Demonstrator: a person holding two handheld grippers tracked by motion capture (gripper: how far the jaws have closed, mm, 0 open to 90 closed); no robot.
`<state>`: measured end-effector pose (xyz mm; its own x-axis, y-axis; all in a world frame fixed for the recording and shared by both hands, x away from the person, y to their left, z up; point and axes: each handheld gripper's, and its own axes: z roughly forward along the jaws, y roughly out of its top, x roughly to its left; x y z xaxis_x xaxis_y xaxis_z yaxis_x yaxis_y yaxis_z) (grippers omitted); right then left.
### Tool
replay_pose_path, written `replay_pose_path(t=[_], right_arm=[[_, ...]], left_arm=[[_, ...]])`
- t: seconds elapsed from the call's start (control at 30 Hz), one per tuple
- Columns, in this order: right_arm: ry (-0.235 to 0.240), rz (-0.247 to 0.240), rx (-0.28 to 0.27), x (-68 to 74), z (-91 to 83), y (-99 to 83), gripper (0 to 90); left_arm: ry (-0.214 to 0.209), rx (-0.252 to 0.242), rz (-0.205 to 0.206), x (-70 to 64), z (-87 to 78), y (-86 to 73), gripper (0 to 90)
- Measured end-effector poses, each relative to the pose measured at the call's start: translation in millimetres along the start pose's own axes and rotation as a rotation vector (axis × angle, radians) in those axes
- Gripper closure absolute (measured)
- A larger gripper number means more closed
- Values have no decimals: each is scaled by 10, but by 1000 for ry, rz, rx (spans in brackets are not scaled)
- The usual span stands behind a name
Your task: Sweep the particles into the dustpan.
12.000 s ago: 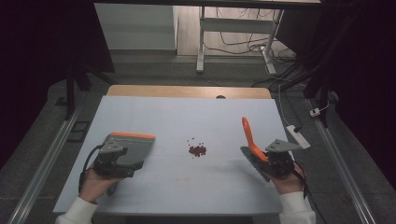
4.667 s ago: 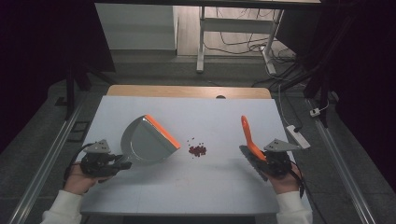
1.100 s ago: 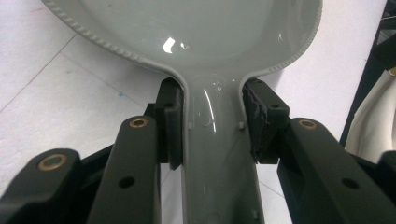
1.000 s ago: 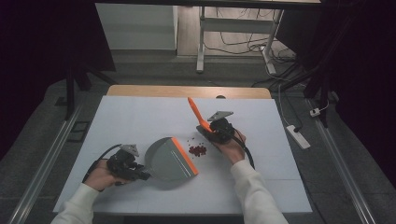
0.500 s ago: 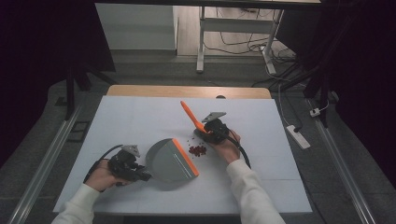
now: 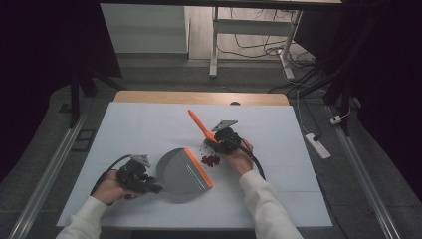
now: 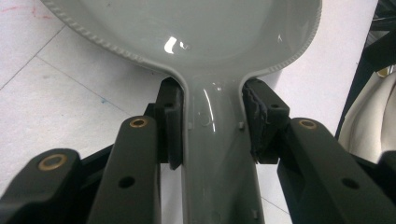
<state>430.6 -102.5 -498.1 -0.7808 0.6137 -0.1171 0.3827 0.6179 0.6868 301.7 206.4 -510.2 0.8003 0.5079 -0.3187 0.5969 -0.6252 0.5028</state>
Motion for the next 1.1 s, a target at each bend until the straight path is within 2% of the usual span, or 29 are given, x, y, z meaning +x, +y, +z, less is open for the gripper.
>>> replay_pose_path(t=[0.57,0.7,0.77,0.9,1.03,1.1], right_arm=[[38,-36,1,170,12,23,703],[70,-36,2,255,-4,25,703],[102,-32,-6,302,-2,32,703],[102,-43,-6,372,4,40,703],[134,-39,-18,466,8,39,702],[125,-55,-17,529,7,46,701]], left_arm=[[-5,-5,-10,-4,12,-2,616],[-8,-5,-10,3,16,-4,616],[-7,-5,-10,2,17,-5,616],[-5,-7,-13,-6,18,-4,616],[-8,-3,-13,0,22,-4,616],[-9,-4,-13,1,22,-5,617]])
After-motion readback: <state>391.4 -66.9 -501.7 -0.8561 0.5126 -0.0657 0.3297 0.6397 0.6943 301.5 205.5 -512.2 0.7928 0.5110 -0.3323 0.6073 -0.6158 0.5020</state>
